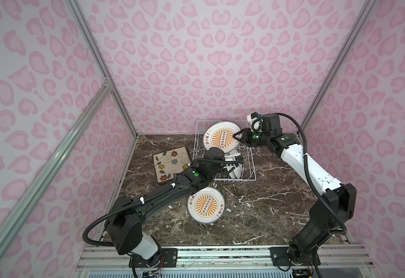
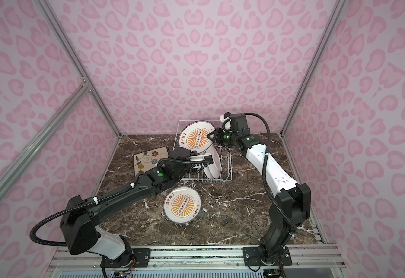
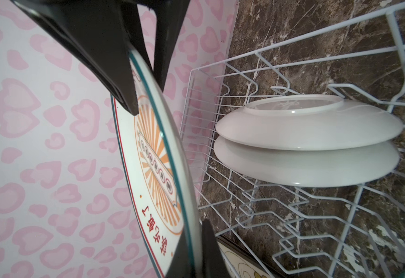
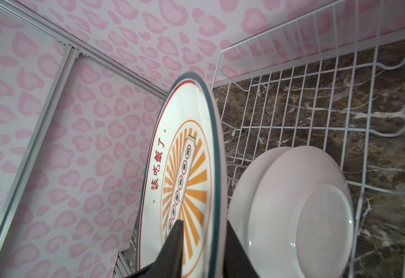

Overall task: Unload the plates from the dish rack
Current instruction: Pick up a plate from the dish rack.

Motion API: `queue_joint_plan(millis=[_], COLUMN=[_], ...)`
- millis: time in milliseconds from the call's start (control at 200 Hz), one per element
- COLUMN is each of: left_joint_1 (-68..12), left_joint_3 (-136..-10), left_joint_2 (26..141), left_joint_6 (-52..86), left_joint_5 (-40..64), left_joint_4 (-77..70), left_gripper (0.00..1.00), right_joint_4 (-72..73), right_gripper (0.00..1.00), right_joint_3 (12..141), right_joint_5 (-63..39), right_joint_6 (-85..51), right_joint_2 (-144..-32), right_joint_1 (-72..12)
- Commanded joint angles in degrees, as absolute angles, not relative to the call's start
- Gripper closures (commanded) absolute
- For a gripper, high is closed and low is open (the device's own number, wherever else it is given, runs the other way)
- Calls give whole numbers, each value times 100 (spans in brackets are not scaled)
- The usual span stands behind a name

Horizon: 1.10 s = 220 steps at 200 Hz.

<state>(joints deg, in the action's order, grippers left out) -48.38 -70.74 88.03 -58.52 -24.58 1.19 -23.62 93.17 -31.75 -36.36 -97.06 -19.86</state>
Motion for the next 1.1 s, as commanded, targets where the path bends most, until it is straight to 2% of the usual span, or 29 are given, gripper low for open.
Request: queue_joint_plan(millis=[0, 65, 170, 290, 390, 455, 475, 515, 615, 785, 970, 1095], left_joint_1=[-4835, -4839, -4836, -4834, -4834, -4832, -4826, -4818, -4825, -4674, -4017, -3551], left_joint_3=[-7066, -7051, -7040, -7113, -7217, -7262, -7256, -7243, -7184, -7113, -7252, -7482], left_joint_2=[8841, 8846, 8867, 8888, 8890, 8877, 8868, 8833, 8692, 8382, 7951, 7928], left_joint_6=[-5880, -5871, -5871, -5701, -5493, -5377, -5340, -5286, -5163, -4477, -2421, -1309], left_joint_5=[-2566, -2584, -2608, -2628, -2609, -2610, -2601, -2556, -2285, -1833, -658, -16], left_joint_4=[-461, -505, -553, -488, -271, -201, -202, -189, -70, -82, -24, 207], left_gripper=[96, 96, 96, 96, 81, 65, 55, 43, 26, 17, 0, 3], right_joint_4=[-2225, -2064, -1949, -1720, -1616, -1481, -1441, -1370, -1318, -1134, -794, -679], right_gripper=[81, 92, 100, 100, 100, 100, 100, 100, 100, 100, 100, 100], right_joint_3=[9210, 9117, 9015, 8895, 8845, 8753, 8715, 8647, 8561, 8209, 7917, 7862], right_joint_5=[-3300, -3393, -3410, -3462, -3408, -3345, -3328, -3299, -3149, -3044, -2960, -3005], right_joint_6=[-3727, -3816, -3871, -3986, -4026, -4072, -4084, -4119, -4116, -4149, -4148, -4122], right_joint_2=[-9697, -9678, -9630, -9560, -9466, -9386, -9367, -9322, -9220, -9047, -8870, -8868], right_joint_1=[-1949, -1911, -1865, -1812, -1779, -1748, -1736, -1711, -1615, -1377, -1257, -1258])
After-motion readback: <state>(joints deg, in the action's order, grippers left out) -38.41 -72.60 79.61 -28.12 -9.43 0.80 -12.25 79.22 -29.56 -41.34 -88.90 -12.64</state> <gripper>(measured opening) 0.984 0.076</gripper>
